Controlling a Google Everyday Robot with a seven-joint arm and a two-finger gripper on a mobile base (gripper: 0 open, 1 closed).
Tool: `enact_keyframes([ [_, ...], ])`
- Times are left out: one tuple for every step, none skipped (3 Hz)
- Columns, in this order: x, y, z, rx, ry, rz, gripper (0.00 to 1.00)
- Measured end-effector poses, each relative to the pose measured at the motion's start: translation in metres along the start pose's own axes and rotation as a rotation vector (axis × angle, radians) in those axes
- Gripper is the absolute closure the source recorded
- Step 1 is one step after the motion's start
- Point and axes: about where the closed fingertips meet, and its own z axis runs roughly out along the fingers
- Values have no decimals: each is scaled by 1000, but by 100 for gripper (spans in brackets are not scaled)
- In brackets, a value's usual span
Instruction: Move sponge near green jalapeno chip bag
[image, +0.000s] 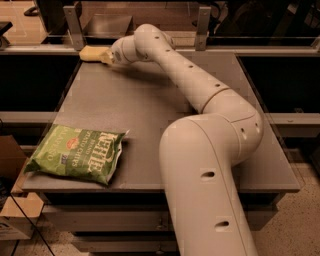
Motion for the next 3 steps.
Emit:
enact_keyframes([
  [-5, -2, -8, 13, -5, -12, 87],
  [-24, 3, -31, -1, -24, -54, 100],
  [-36, 9, -75, -28, -15, -105, 100],
])
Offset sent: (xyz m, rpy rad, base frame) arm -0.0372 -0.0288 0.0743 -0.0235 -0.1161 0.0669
